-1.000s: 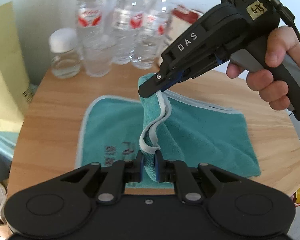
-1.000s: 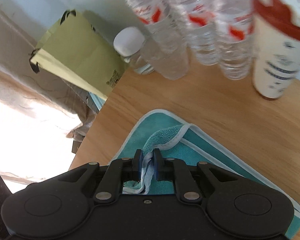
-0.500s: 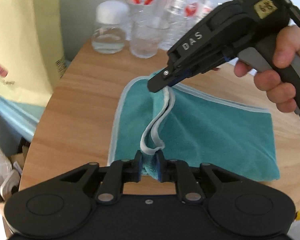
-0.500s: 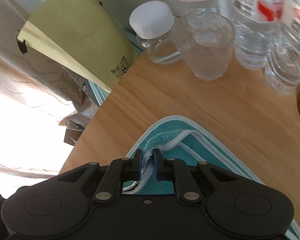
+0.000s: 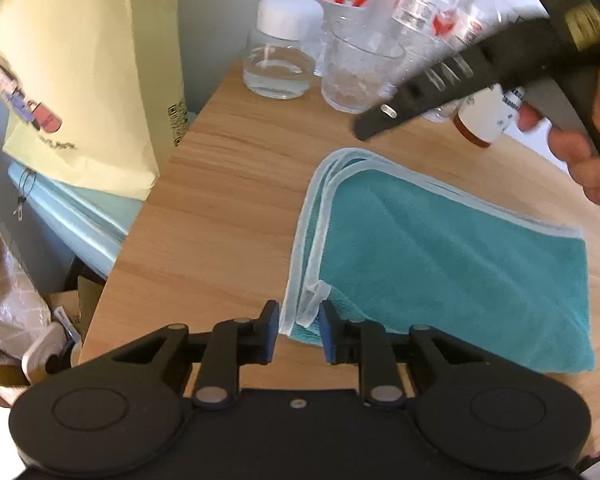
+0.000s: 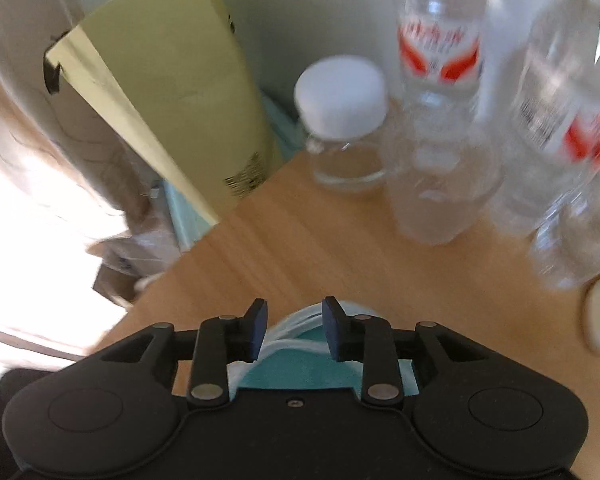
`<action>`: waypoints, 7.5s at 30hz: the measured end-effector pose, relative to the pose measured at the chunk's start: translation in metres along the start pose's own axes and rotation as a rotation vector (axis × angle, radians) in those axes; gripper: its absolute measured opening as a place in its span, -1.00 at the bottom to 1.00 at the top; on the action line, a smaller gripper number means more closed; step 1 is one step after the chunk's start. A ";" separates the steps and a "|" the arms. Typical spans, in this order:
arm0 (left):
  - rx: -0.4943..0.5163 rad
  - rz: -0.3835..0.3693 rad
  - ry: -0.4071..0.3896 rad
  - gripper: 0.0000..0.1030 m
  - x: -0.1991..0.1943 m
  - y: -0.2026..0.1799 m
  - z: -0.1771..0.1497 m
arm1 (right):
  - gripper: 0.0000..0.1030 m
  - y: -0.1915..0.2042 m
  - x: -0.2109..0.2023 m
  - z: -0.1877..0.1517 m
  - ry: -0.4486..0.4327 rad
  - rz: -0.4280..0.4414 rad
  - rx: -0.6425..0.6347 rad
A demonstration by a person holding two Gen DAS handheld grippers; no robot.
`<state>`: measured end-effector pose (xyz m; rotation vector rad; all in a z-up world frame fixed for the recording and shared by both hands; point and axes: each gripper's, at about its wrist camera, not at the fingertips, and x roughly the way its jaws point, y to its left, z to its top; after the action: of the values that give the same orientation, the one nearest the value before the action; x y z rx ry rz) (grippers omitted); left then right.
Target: Fold towel
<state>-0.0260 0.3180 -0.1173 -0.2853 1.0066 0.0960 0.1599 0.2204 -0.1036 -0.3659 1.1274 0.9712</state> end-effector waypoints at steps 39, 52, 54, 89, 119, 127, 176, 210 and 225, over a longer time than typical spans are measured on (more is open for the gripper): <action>-0.007 -0.113 0.032 -0.48 0.022 0.009 0.015 | -0.94 -0.007 0.021 0.017 0.076 0.143 -0.524; 0.068 -0.042 0.094 -0.55 0.033 0.001 0.013 | -0.88 -0.007 0.048 0.016 0.103 0.056 -0.571; 0.073 -0.039 0.098 -0.55 0.032 0.001 0.013 | -0.62 -0.004 0.053 0.015 0.088 0.045 -0.580; 0.935 -0.159 0.162 -0.46 0.044 -0.137 -0.024 | -0.32 -0.028 -0.085 -0.221 0.105 -0.093 -0.082; 0.795 -0.267 0.218 -0.80 0.036 -0.107 0.015 | -0.04 -0.078 -0.126 -0.249 0.059 -0.166 0.324; 0.775 -0.226 0.231 -0.65 0.066 -0.125 0.009 | -0.04 -0.106 -0.122 -0.284 -0.020 -0.121 0.675; 0.832 -0.281 0.326 -0.54 0.085 -0.115 0.019 | -0.67 -0.191 -0.096 -0.243 -0.088 -0.124 0.811; 0.573 -0.036 0.063 0.55 0.102 -0.122 0.050 | -0.26 -0.132 -0.088 -0.236 -0.069 -0.127 0.498; 0.379 -0.071 0.085 0.50 0.095 -0.119 0.069 | -0.26 -0.110 -0.095 -0.218 -0.073 -0.198 0.504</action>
<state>0.1069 0.2180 -0.1401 0.0219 1.0751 -0.1717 0.1105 -0.0351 -0.1361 -0.0299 1.1995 0.4978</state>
